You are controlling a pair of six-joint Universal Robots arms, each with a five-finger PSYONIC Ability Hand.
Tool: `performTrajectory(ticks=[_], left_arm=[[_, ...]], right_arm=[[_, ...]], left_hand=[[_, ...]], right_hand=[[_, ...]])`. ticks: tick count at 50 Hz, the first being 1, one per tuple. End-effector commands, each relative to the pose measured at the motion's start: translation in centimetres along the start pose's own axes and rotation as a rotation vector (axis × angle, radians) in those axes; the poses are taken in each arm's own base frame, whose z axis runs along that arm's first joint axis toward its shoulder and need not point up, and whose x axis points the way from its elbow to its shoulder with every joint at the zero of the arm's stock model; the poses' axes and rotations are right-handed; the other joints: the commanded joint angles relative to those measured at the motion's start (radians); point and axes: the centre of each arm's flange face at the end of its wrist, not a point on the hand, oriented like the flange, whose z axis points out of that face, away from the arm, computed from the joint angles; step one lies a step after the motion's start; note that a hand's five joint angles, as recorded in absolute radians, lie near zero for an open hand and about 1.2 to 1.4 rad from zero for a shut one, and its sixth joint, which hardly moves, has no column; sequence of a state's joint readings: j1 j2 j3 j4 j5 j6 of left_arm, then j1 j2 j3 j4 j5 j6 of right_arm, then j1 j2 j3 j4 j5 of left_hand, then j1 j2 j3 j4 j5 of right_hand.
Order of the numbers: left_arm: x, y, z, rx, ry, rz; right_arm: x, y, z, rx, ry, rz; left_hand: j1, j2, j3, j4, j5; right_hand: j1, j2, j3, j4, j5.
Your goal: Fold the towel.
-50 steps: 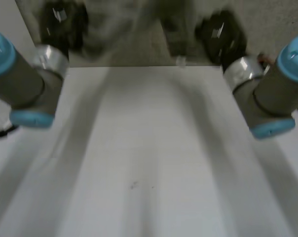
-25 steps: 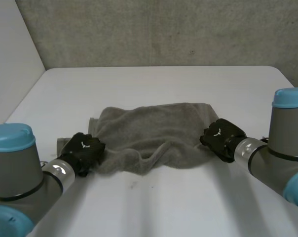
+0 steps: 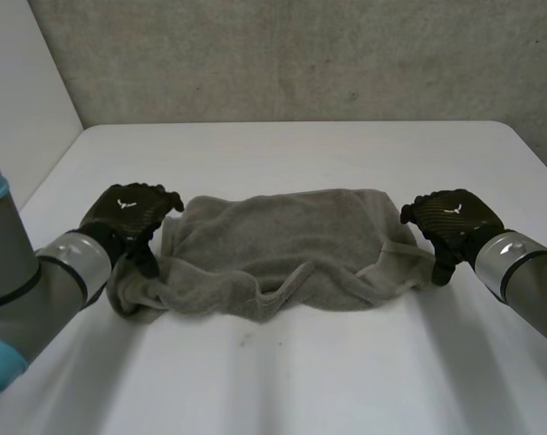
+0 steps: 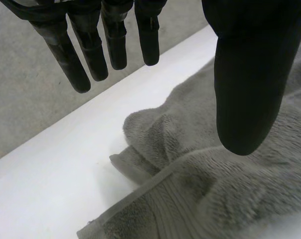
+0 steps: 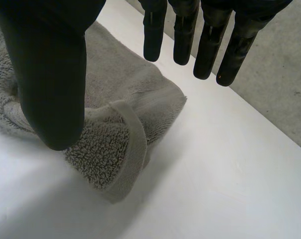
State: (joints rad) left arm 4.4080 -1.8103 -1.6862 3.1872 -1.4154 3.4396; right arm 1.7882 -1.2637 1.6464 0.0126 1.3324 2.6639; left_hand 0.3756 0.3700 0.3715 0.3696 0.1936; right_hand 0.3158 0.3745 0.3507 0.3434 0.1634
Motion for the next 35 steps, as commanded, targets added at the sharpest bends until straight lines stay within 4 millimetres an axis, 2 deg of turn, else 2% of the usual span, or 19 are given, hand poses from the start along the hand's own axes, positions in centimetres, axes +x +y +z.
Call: performTrajectory(ticks=[1,5,10,16,20,28,30,32,33,35], left_arm=[[-1.5,1.6,2.9,-0.066,-0.025,-0.035],[-1.7,2.3,3.4,-0.098,-0.021,-0.040],[-2.1,2.9,4.8,-0.108,-0.025,-0.044],[-2.2,3.8,5.0,-0.138,-0.023,-0.053],[-2.0,4.6,5.1,-0.164,-0.015,-0.057],[-1.9,5.8,5.5,-0.198,-0.009,-0.050],[-2.0,5.9,5.5,-0.204,-0.010,-0.041],[-2.0,6.2,5.2,-0.214,-0.006,-0.012],[-2.0,6.2,5.2,-0.215,-0.006,-0.012],[-2.0,6.2,4.8,-0.223,-0.005,0.017]], right_arm=[[-0.2,0.3,-0.1,-0.013,-0.008,-0.004],[-0.2,0.3,-0.1,-0.012,-0.006,-0.004],[-0.2,0.3,-0.1,-0.014,-0.009,-0.003],[-0.3,0.4,-0.1,-0.016,-0.010,-0.003],[-0.3,0.4,-0.1,-0.015,-0.011,-0.003],[-0.3,0.4,-0.1,-0.018,-0.012,-0.004],[-0.3,0.4,-0.1,-0.017,-0.010,-0.004],[-0.3,0.4,-0.1,-0.015,-0.011,-0.004],[-0.3,0.4,-0.1,-0.015,-0.011,-0.004],[-0.1,0.2,0.0,-0.009,-0.006,-0.007]], left_hand=[[0.137,0.143,0.141,0.143,0.144],[0.164,0.169,0.168,0.170,0.171],[0.304,0.310,0.308,0.310,0.312],[0.278,0.284,0.282,0.284,0.286],[0.182,0.187,0.186,0.188,0.189],[0.237,0.243,0.241,0.243,0.245],[0.311,0.316,0.315,0.317,0.318],[0.614,0.620,0.618,0.620,0.621],[0.616,0.621,0.620,0.622,0.623],[0.891,0.896,0.895,0.897,0.898]], right_hand=[[0.028,-0.031,-0.007,0.000,0.005],[0.028,-0.031,-0.007,0.000,0.005],[0.028,-0.031,-0.007,0.000,0.005],[0.028,-0.031,-0.007,0.000,0.005],[0.028,-0.031,-0.007,0.000,0.005],[0.028,-0.031,-0.007,0.000,0.005],[0.028,-0.031,-0.007,0.000,0.005],[0.028,-0.031,-0.007,0.000,0.005],[0.028,-0.031,-0.007,0.000,0.005],[0.028,-0.031,-0.007,0.000,0.005]])
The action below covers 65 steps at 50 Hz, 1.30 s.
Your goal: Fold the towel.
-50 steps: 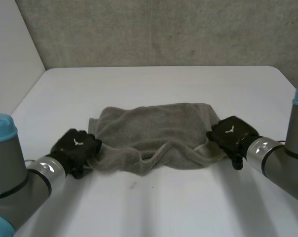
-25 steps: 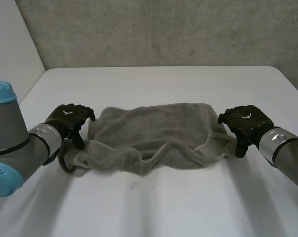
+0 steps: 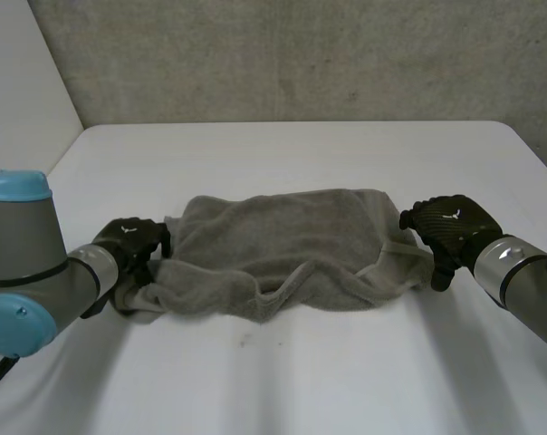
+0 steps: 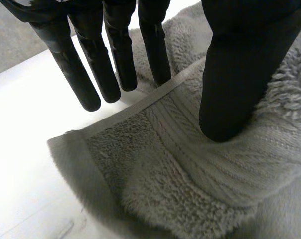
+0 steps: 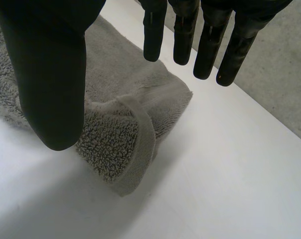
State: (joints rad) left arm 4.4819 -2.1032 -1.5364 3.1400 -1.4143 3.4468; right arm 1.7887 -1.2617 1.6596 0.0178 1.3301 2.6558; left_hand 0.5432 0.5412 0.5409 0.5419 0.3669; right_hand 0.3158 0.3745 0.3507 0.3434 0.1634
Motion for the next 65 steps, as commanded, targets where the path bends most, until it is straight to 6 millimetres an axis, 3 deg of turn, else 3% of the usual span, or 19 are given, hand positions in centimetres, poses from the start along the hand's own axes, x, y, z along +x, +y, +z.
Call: performTrajectory(ticks=[1,2,10,19,23,26,30,43,46,47,48,50,54,56,59,61,62,64,65], left_arm=[[-0.2,0.7,-0.5,-0.028,-0.003,0.068],[-0.3,0.4,-0.9,-0.020,-0.008,0.081],[-0.7,-4.5,-5.0,0.146,-0.064,0.125],[0.0,-11.4,-12.8,0.442,-0.117,0.182],[0.7,-12.9,-15.6,0.533,-0.120,0.199],[1.9,-14.0,-18.4,0.618,-0.104,0.217],[2.8,-14.4,-20.0,0.660,-0.084,0.224],[2.7,-14.3,-20.0,0.659,-0.090,0.223],[2.6,-14.4,-19.9,0.665,-0.094,0.223],[2.6,-14.3,-19.7,0.661,-0.095,0.224],[2.6,-14.3,-19.7,0.660,-0.095,0.224],[2.4,-14.3,-19.3,0.657,-0.097,0.224],[1.4,-14.8,-18.0,0.663,-0.131,0.227],[-0.1,-16.3,-15.0,0.692,-0.180,0.238],[-0.8,-17.6,-13.5,0.735,-0.209,0.248],[-2.5,-21.4,-11.5,0.856,-0.281,0.263],[-2.6,-21.5,-11.4,0.857,-0.281,0.263],[-4.6,-26.6,-10.5,1.011,-0.385,0.256],[-4.6,-26.6,-10.5,1.012,-0.386,0.256]], right_arm=[[0.2,-0.2,0.1,0.007,0.005,-0.004],[0.3,-0.4,0.1,0.014,0.009,-0.006],[1.9,-3.0,0.6,0.082,0.056,-0.018],[2.5,-6.0,0.3,0.066,0.012,0.023],[1.7,-6.8,0.8,0.075,-0.058,0.105],[-0.9,-6.9,1.5,0.065,-0.224,0.191],[-3.2,-6.1,2.0,0.020,-0.330,0.203],[-8.3,-2.0,4.7,-0.094,-0.469,0.187],[-8.4,-1.6,5.6,-0.097,-0.459,0.147],[-8.3,-1.8,5.9,-0.083,-0.454,0.123],[-8.3,-1.8,5.9,-0.083,-0.454,0.123],[-7.5,-3.1,6.3,-0.022,-0.423,0.059],[-5.2,-6.6,6.8,0.099,-0.292,-0.007],[-1.7,-12.2,6.2,0.311,-0.068,-0.060],[0.2,-15.2,5.4,0.443,0.046,-0.075],[3.0,-20.6,3.0,0.742,0.240,-0.096],[3.0,-20.6,3.0,0.743,0.241,-0.096],[4.7,-24.2,0.5,0.988,0.377,-0.112],[4.7,-24.2,0.5,0.989,0.378,-0.113]], left_hand=[[0.724,0.726,0.727,0.726,0.726],[0.852,0.854,0.854,0.853,0.854],[0.853,0.855,0.855,0.854,0.855],[0.853,0.855,0.855,0.854,0.855],[0.853,0.855,0.855,0.854,0.855],[0.853,0.855,0.855,0.854,0.855],[0.853,0.855,0.855,0.854,0.855],[0.853,0.855,0.855,0.854,0.855],[0.853,0.855,0.855,0.854,0.855],[0.853,0.855,0.855,0.854,0.855],[0.853,0.855,0.855,0.854,0.855],[0.853,0.855,0.855,0.854,0.855],[0.853,0.855,0.855,0.854,0.855],[0.853,0.855,0.855,0.854,0.855],[0.853,0.855,0.855,0.854,0.855],[0.853,0.855,0.855,0.854,0.855],[0.853,0.855,0.855,0.854,0.855],[0.853,0.855,0.855,0.854,0.855],[0.853,0.855,0.855,0.854,0.855]], right_hand=[[0.028,-0.031,-0.007,0.000,0.005],[0.028,-0.031,-0.007,0.000,0.005],[0.022,-0.037,-0.013,-0.006,0.000],[-0.034,-0.093,-0.069,-0.062,-0.056],[-0.049,-0.107,-0.084,-0.076,-0.071],[-0.049,-0.107,-0.084,-0.076,-0.071],[-0.049,-0.107,-0.084,-0.076,-0.071],[0.013,-0.046,-0.022,-0.015,-0.009],[0.345,0.286,0.310,0.317,0.322],[0.612,0.553,0.577,0.584,0.590],[0.615,0.556,0.580,0.587,0.593],[1.078,1.020,1.044,1.051,1.056],[1.080,1.022,1.046,1.053,1.058],[1.080,1.022,1.046,1.053,1.058],[1.080,1.022,1.046,1.053,1.058],[1.080,1.022,1.046,1.053,1.058],[1.080,1.022,1.046,1.053,1.058],[1.080,1.022,1.046,1.053,1.058],[1.080,1.022,1.046,1.053,1.058]])
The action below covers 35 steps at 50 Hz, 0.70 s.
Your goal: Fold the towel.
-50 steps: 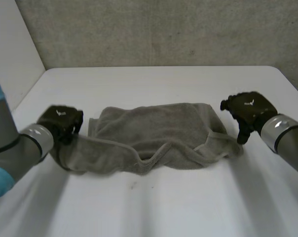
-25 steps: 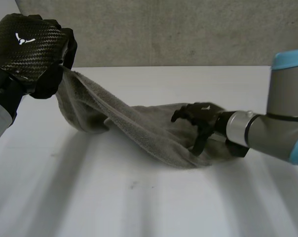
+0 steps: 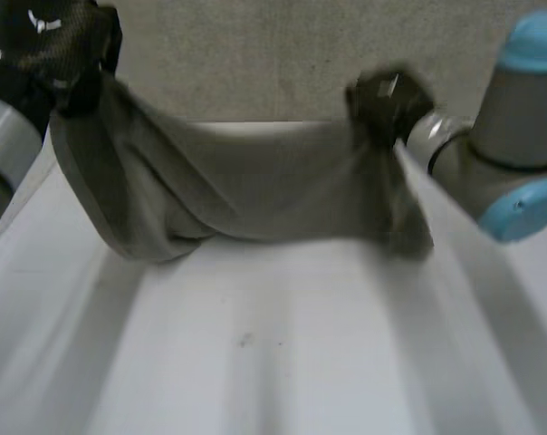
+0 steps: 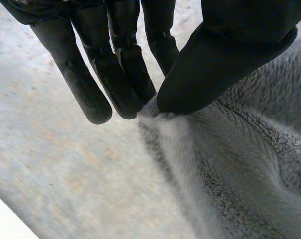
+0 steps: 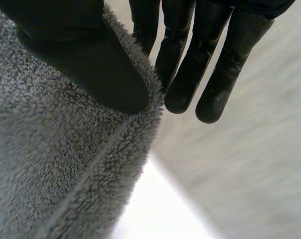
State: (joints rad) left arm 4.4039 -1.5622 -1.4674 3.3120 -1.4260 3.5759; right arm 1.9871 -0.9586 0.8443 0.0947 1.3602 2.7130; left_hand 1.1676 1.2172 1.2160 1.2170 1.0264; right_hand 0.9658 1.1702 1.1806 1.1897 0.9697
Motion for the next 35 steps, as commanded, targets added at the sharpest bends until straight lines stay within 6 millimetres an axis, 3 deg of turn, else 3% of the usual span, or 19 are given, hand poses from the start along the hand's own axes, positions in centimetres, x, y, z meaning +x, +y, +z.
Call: performTrajectory(ticks=[1,4,6,8,11,13,14,16,17,19,20,22,24,25,27,31,32,33,35], left_arm=[[-5.3,-4.2,10.5,0.309,-0.267,0.048],[-7.0,-5.9,12.2,0.386,-0.363,0.027],[-7.0,-5.8,12.4,0.384,-0.364,0.005],[-5.7,-3.3,12.0,0.296,-0.307,-0.069],[-4.8,-1.7,11.4,0.236,-0.273,-0.105],[-2.7,1.9,9.3,0.104,-0.213,-0.149],[-2.7,1.9,9.3,0.103,-0.212,-0.150],[-0.1,6.1,6.9,-0.042,-0.128,-0.161],[-0.1,6.1,6.9,-0.042,-0.127,-0.161],[3.0,10.6,3.5,-0.208,-0.018,-0.183],[3.0,10.6,3.5,-0.209,-0.017,-0.183],[4.2,12.5,1.6,-0.286,0.028,-0.192],[5.9,14.9,-2.1,-0.405,0.103,-0.204],[5.9,14.9,-2.1,-0.405,0.104,-0.204],[6.9,16.4,-5.1,-0.490,0.157,-0.197],[7.3,16.6,-6.9,-0.525,0.182,-0.178],[7.3,16.2,-7.4,-0.523,0.184,-0.169],[7.3,16.2,-7.4,-0.523,0.184,-0.169],[6.9,15.1,-8.1,-0.502,0.176,-0.159]], right_arm=[[6.0,-11.1,-0.9,0.605,0.379,-0.120],[6.0,-11.0,-1.3,0.628,0.418,-0.149],[5.5,-10.2,-1.3,0.602,0.411,-0.159],[3.7,-7.6,-1.4,0.517,0.365,-0.182],[2.9,-5.9,-1.5,0.460,0.342,-0.203],[1.2,-2.8,-2.3,0.344,0.292,-0.242],[1.2,-2.8,-2.3,0.343,0.292,-0.242],[-0.7,0.7,-3.5,0.193,0.215,-0.279],[-0.7,0.7,-3.5,0.192,0.215,-0.279],[-2.9,4.6,-5.3,-0.001,0.100,-0.300],[-2.9,4.6,-5.3,-0.002,0.099,-0.300],[-3.9,6.4,-6.4,-0.100,0.036,-0.306],[-6.0,9.7,-8.6,-0.288,-0.096,-0.298],[-6.1,9.7,-8.6,-0.289,-0.097,-0.298],[-7.2,10.9,-10.5,-0.422,-0.195,-0.269],[-7.4,11.1,-11.6,-0.495,-0.242,-0.220],[-7.4,11.0,-11.9,-0.503,-0.242,-0.191],[-7.4,11.0,-11.9,-0.504,-0.242,-0.190],[-6.6,9.6,-12.1,-0.474,-0.202,-0.122]], left_hand=[[0.229,0.179,0.180,0.179,0.195],[0.229,0.179,0.180,0.179,0.195],[0.229,0.179,0.180,0.179,0.195],[0.229,0.179,0.180,0.179,0.195],[0.229,0.179,0.180,0.179,0.195],[0.229,0.179,0.180,0.179,0.195],[0.229,0.179,0.180,0.179,0.195],[0.229,0.179,0.180,0.179,0.195],[0.229,0.179,0.180,0.179,0.195],[0.229,0.179,0.180,0.179,0.195],[0.229,0.179,0.180,0.179,0.195],[0.229,0.179,0.180,0.179,0.195],[0.229,0.179,0.180,0.179,0.195],[0.229,0.179,0.180,0.179,0.195],[0.229,0.179,0.180,0.179,0.195],[0.229,0.179,0.180,0.179,0.195],[0.229,0.179,0.180,0.179,0.195],[0.229,0.179,0.180,0.179,0.195],[0.229,0.179,0.180,0.179,0.195]], right_hand=[[0.430,0.226,0.216,0.207,0.252],[0.430,0.226,0.216,0.207,0.252],[0.430,0.226,0.216,0.207,0.252],[0.430,0.226,0.216,0.207,0.252],[0.430,0.226,0.216,0.207,0.252],[0.430,0.226,0.216,0.207,0.252],[0.430,0.226,0.216,0.207,0.252],[0.430,0.226,0.216,0.207,0.252],[0.430,0.226,0.216,0.207,0.252],[0.430,0.226,0.216,0.207,0.252],[0.430,0.226,0.216,0.207,0.252],[0.430,0.226,0.216,0.207,0.252],[0.430,0.226,0.216,0.207,0.252],[0.430,0.226,0.216,0.207,0.252],[0.430,0.226,0.216,0.207,0.252],[0.296,0.092,0.082,0.073,0.118],[0.038,-0.167,-0.177,-0.186,-0.141],[0.035,-0.169,-0.180,-0.189,-0.143],[-0.307,-0.511,-0.522,-0.531,-0.485]])
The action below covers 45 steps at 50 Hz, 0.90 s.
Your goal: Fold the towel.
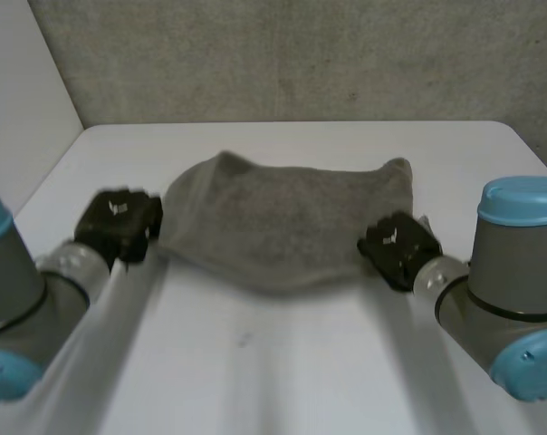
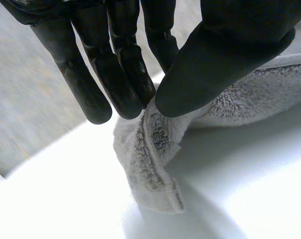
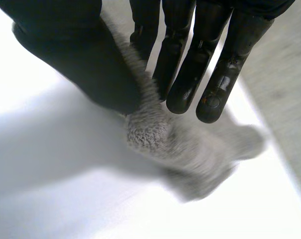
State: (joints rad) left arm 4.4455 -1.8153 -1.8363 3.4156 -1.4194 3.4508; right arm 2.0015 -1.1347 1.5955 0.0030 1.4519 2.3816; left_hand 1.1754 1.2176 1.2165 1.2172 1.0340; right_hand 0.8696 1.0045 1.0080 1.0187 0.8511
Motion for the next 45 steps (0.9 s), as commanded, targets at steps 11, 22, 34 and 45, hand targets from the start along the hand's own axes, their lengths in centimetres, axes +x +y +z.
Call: performTrajectory(ticks=[11,22,34,45], left_arm=[[0.7,-0.5,-6.0,0.039,-0.003,0.052],[1.0,-0.2,-7.1,0.040,-0.005,0.052],[0.7,-0.1,-6.9,0.051,-0.021,0.051],[-0.4,0.2,-6.4,0.048,-0.062,0.044]], right_arm=[[5.5,-2.5,-3.2,0.141,0.024,0.285],[7.1,-3.0,-0.7,0.175,0.039,0.014],[6.4,-0.1,2.7,0.069,0.043,-0.182],[4.7,2.8,5.2,0.042,0.019,-0.169]], left_hand=[[0.221,0.179,0.180,0.179,0.188],[0.221,0.179,0.180,0.179,0.188],[0.221,0.179,0.180,0.179,0.188],[0.221,0.179,0.180,0.179,0.188]], right_hand=[[-0.485,-0.620,-0.624,-0.634,-0.641],[-0.394,-0.529,-0.533,-0.544,-0.550],[-0.294,-0.429,-0.433,-0.443,-0.450],[-0.001,-0.136,-0.139,-0.150,-0.157]])
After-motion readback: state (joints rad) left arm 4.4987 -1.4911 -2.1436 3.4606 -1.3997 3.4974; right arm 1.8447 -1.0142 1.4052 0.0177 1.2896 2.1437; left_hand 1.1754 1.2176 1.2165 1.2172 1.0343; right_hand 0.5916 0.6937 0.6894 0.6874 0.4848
